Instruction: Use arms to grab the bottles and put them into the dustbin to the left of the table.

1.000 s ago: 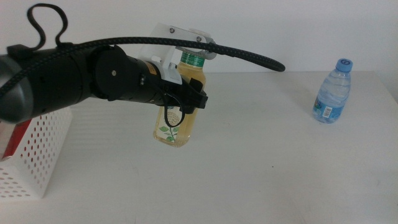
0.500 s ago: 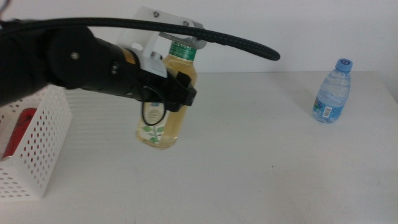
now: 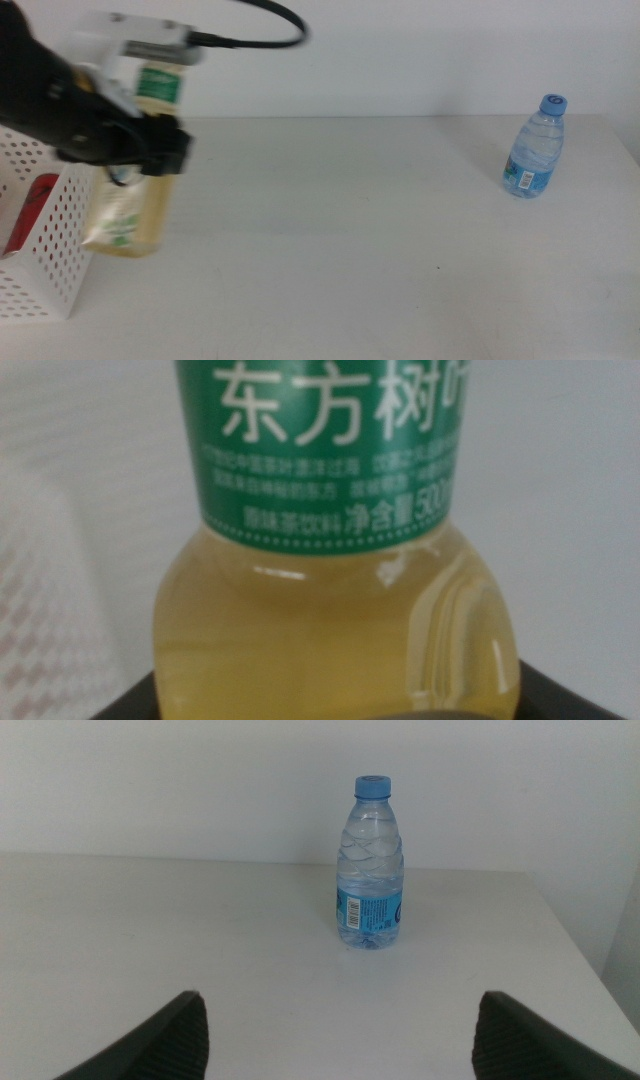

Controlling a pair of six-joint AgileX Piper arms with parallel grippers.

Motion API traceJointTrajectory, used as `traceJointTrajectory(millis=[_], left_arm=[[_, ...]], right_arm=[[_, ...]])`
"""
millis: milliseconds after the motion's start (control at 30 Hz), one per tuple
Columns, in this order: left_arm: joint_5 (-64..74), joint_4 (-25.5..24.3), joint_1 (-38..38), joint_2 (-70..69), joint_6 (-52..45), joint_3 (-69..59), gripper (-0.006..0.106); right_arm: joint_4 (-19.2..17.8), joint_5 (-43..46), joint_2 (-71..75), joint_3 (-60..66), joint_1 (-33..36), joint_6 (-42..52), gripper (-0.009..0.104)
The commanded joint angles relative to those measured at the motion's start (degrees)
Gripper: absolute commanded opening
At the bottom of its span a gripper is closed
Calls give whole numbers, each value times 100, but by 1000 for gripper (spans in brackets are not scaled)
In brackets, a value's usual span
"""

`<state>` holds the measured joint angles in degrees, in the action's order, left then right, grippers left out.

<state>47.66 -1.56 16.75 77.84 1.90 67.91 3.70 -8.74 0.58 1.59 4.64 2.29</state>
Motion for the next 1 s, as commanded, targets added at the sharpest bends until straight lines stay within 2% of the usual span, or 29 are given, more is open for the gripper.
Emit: traceJointTrajectory(millis=[0,133,400,667,800,967], left_arm=[[39,55,-367,-285,70,429,-5],[578,115,-953,-265,-125,844,-5],[1866,829,-2046,255,-990,1861,-5],[2594,1572,-2775,1132,-1446,2688,-5],[2775,1519,-2900,1513,-1590,2977,-5],[2770,1012,-2905,1839,-1560,3026,-5]], right_arm=[[-38,441,153,-43,-30,57,77],[-38,441,153,-43,-30,57,77],[-38,441,153,-43,-30,57,77],[-38,441,153,-43,-30,57,77],[-38,441,153,-43,-30,57,77],[-38,441,153,-43,-30,57,77]])
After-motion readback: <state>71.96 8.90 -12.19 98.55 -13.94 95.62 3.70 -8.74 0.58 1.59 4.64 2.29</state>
